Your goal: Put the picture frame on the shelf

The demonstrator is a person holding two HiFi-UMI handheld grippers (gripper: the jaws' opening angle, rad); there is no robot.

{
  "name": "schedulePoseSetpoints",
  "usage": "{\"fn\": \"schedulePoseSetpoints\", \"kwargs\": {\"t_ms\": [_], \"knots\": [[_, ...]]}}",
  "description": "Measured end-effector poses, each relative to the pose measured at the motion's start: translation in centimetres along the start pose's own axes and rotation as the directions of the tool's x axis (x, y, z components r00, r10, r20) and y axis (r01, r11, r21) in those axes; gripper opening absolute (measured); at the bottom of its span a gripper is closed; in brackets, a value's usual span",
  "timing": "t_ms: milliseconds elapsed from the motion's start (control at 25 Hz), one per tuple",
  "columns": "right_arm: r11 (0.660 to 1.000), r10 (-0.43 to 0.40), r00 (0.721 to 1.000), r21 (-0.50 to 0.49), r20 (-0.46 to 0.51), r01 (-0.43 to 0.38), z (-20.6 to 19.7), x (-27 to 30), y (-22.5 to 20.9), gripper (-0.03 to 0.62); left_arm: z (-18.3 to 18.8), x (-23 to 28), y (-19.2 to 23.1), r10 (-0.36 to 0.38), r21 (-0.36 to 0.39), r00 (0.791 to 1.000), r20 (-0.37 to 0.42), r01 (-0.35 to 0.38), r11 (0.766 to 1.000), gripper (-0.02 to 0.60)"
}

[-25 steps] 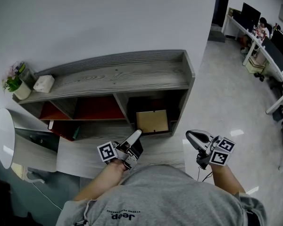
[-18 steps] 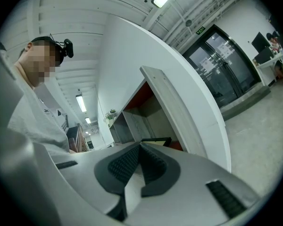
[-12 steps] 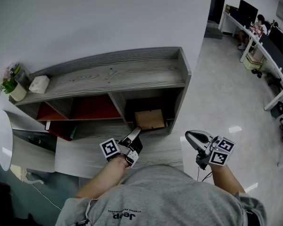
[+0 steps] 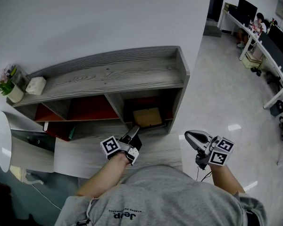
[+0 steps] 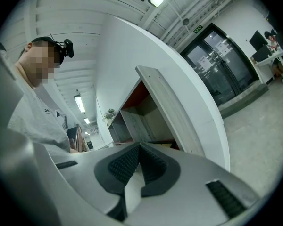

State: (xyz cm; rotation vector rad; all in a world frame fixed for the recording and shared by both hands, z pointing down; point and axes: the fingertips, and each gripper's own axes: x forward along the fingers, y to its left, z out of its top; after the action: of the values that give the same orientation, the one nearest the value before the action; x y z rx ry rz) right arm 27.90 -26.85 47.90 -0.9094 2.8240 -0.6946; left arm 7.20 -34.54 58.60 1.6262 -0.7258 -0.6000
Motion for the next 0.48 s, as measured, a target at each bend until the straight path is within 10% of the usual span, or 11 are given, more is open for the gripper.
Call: {"fn": "schedulePoseSetpoints", "kwargs": {"t_ms": [480], "knots": [[1.000, 0.002, 1.000, 0.009, -0.009, -0.002, -0.1, 0.9, -0.6, 0.017, 1.5, 1.4, 1.4, 0.079, -0.017, 0.995, 0.055, -0.078, 0.997, 0.107]]}}
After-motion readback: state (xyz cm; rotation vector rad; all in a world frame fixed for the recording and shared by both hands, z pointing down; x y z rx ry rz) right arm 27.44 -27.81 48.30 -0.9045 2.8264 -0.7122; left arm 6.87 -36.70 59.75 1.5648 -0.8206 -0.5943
